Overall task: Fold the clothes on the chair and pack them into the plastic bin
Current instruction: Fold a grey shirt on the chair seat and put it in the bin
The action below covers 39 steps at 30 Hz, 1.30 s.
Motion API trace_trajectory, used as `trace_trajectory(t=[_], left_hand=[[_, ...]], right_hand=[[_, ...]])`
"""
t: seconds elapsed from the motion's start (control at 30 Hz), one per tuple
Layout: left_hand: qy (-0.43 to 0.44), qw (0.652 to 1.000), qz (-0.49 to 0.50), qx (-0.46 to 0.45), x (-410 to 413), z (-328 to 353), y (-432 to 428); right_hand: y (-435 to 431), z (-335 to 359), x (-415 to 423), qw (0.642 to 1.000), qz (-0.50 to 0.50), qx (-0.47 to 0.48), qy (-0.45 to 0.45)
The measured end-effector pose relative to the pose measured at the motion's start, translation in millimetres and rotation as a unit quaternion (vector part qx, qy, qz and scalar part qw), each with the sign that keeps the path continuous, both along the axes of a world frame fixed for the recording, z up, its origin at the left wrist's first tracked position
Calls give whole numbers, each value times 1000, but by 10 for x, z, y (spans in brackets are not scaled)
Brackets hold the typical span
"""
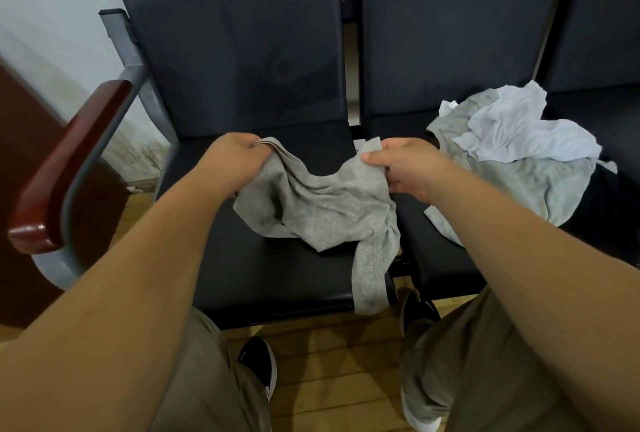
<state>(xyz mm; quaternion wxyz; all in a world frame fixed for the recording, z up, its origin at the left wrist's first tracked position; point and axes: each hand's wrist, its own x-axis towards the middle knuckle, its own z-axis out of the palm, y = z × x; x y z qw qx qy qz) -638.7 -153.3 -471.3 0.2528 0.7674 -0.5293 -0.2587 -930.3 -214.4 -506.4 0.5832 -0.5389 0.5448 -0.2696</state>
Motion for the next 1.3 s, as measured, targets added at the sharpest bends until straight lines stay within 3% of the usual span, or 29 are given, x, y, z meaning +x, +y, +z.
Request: trace_trajectory(t=[0.1, 0.2, 0.33, 0.43, 0.6, 0.73, 0.97, 1.1, 1.3], left_hand=[[-59, 996, -43, 52, -50, -122, -92], [-79, 984, -109, 118, -166, -269, -133], [-138, 937, -222, 230, -361, -438, -68], [-160, 917, -257, 259, -437, -476, -10], [-127, 908, -261, 301, -472, -442, 177], [-52, 902, -257, 342, -472, -423, 389], [-11, 876, -263, 405, -445, -279, 838], [-16, 889, -267, 372, -302, -114, 1100], [35, 939, -229, 256, -61, 467, 1545]], right_hand=[[19, -74, 24, 978, 42, -110, 172], [81, -155, 51, 940, 111, -149, 286], [150, -269, 98, 919, 205, -121, 313], [210, -226, 95, 906, 253, -96, 324], [258, -239, 58, 913, 282, -8, 293], [424, -329, 50, 925, 295, 121, 204], [889, -276, -16, 916, 330, 182, 136], [1138, -105, -100, 927, 331, 150, 95], [1287, 366, -289, 981, 194, 1, -18]])
